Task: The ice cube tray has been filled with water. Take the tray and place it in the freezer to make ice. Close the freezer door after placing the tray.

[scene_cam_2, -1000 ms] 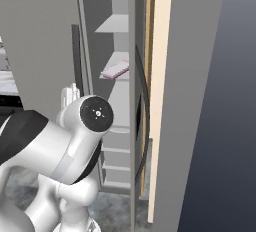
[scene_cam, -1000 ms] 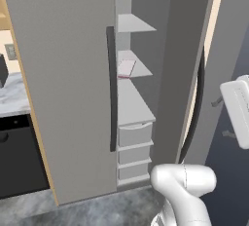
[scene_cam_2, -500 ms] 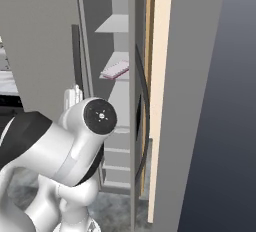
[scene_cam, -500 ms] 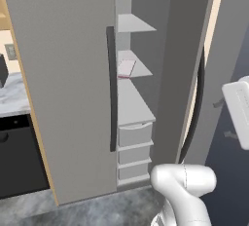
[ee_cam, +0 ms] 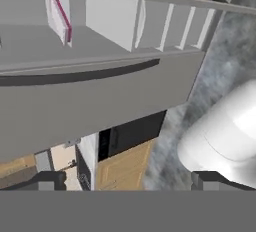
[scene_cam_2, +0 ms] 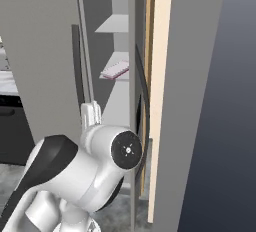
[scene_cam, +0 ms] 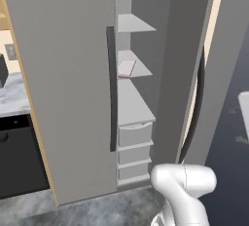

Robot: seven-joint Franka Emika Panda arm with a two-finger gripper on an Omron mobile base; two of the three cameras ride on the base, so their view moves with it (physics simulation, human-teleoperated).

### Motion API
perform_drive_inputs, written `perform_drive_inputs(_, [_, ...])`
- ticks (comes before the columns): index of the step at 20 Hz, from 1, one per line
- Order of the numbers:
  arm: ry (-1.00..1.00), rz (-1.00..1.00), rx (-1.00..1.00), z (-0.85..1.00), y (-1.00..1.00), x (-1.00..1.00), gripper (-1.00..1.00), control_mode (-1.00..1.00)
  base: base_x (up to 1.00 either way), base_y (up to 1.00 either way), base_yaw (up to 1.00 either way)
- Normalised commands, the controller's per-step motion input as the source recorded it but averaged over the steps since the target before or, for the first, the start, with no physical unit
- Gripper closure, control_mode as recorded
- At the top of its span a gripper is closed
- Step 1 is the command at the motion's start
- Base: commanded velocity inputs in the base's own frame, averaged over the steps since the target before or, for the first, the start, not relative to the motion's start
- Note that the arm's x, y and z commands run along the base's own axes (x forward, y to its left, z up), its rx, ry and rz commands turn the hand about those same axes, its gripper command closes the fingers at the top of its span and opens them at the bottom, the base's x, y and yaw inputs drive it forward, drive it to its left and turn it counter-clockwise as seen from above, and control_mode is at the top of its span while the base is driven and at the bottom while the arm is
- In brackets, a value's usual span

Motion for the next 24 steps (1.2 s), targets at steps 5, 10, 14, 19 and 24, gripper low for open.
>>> perform_drive_inputs(5, [-0.19, 0.0, 0.0, -0.19, -0.22, 0.0, -1.0, -1.0, 0.0, 0.0, 0.0])
perform_drive_inputs(10, [-0.09, 0.0, 0.0, -0.13, -0.42, 0.02, -1.0, -1.0, 0.0, 0.0, 0.0])
perform_drive_inputs(14, [0.0, 0.0, 0.0, -0.06, -0.49, 0.08, -1.0, -1.0, 0.0, 0.0, 0.0])
perform_drive_inputs(19, [0.0, 0.0, 0.0, 0.0, -0.42, 0.13, -1.0, -1.0, 0.0, 0.0, 0.0])
perform_drive_inputs(24, [0.0, 0.0, 0.0, -0.08, -0.4, 0.29, -1.0, -1.0, 0.0, 0.0, 0.0])
